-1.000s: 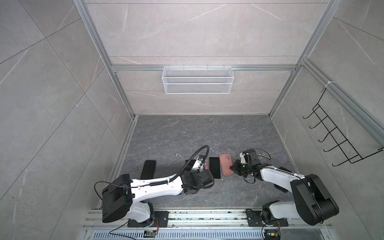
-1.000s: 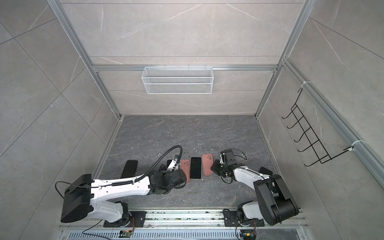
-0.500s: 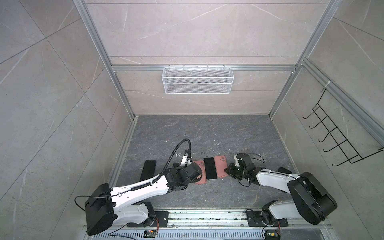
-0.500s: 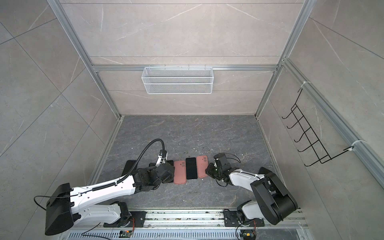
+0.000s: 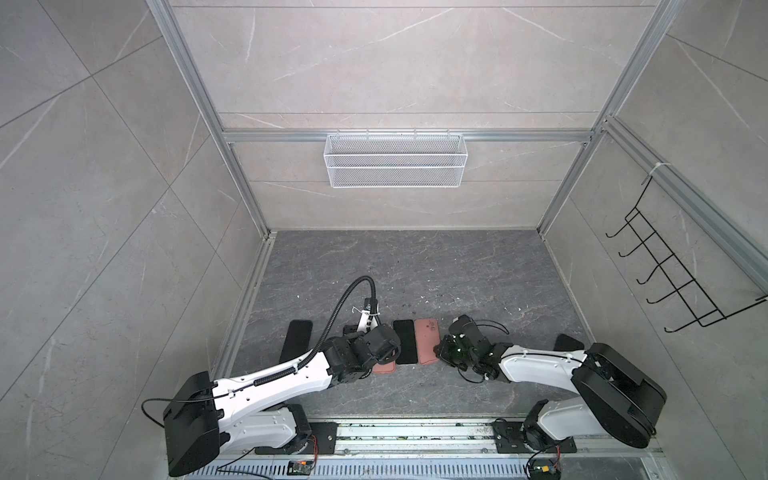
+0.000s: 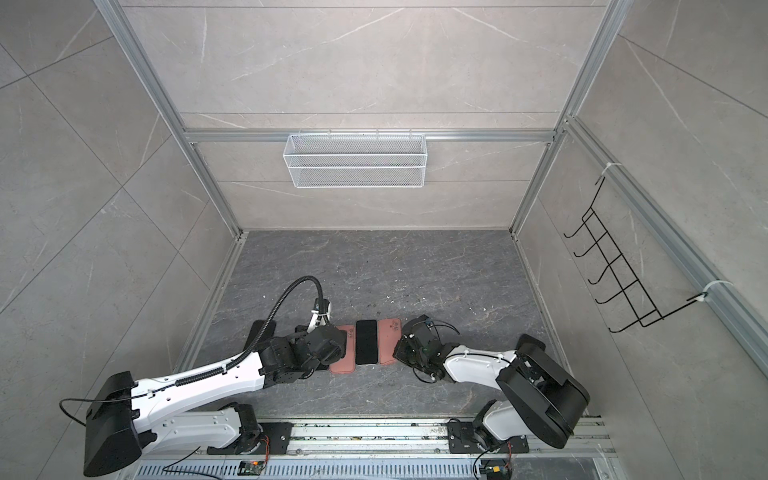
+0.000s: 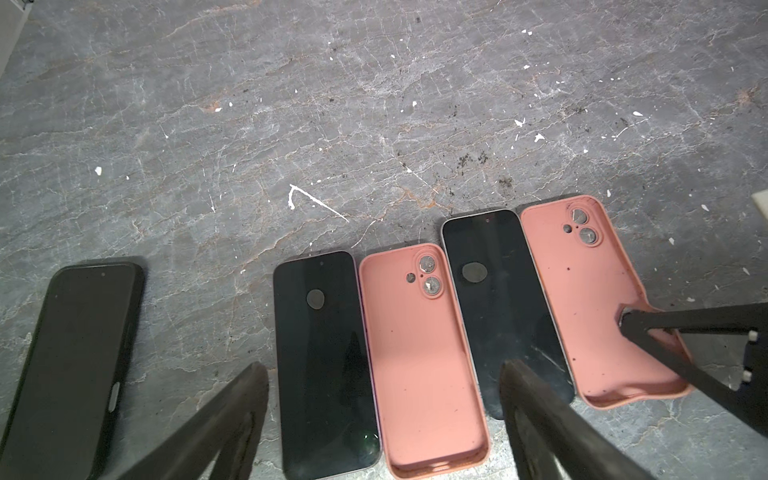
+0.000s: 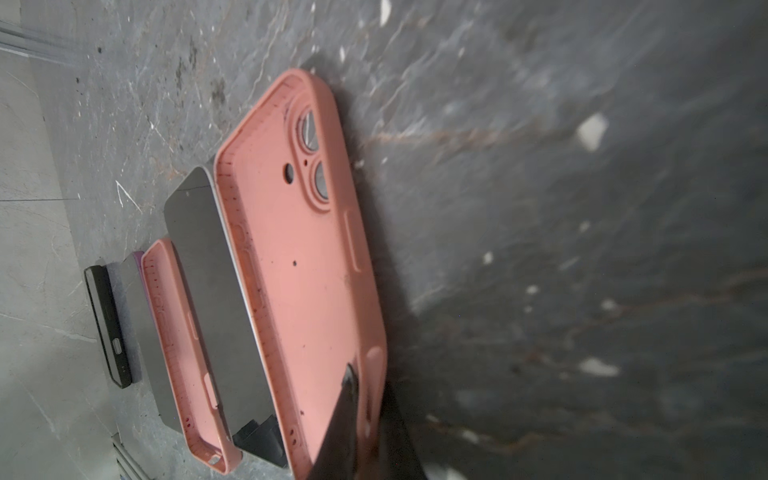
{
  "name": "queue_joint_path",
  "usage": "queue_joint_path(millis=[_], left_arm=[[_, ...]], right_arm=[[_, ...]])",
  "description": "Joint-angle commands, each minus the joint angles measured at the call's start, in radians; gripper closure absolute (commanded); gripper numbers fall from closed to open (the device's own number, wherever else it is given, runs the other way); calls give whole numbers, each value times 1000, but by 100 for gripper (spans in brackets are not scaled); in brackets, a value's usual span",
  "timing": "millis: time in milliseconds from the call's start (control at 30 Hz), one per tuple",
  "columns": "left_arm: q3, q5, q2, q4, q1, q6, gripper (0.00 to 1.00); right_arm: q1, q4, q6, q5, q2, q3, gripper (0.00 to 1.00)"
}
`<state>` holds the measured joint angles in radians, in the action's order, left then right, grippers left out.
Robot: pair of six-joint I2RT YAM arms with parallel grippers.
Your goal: Take the phone out of the phone case
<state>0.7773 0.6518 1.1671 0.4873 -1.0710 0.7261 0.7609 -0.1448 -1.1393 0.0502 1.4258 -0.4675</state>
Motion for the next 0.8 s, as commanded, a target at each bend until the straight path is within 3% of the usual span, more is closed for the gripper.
queue_joint_path(millis=[0, 100, 400, 467, 767], left_arm=[[-7, -4, -18, -27, 6, 16, 11], [-10, -16, -12, -42, 8, 15, 11], [-29, -45, -37, -52, 14, 29, 11], [-38, -57, -51, -59, 18, 30, 11], [-77, -168, -98, -166, 34, -5, 10]], right_arm=[[34, 106, -34, -39, 22, -23, 89], [37, 137, -16, -39, 21, -41, 81], [36, 446, 67, -150, -103, -109, 30], [35, 533, 118, -184, -149, -129, 13], [-3, 917, 192, -402, -338, -254, 6]])
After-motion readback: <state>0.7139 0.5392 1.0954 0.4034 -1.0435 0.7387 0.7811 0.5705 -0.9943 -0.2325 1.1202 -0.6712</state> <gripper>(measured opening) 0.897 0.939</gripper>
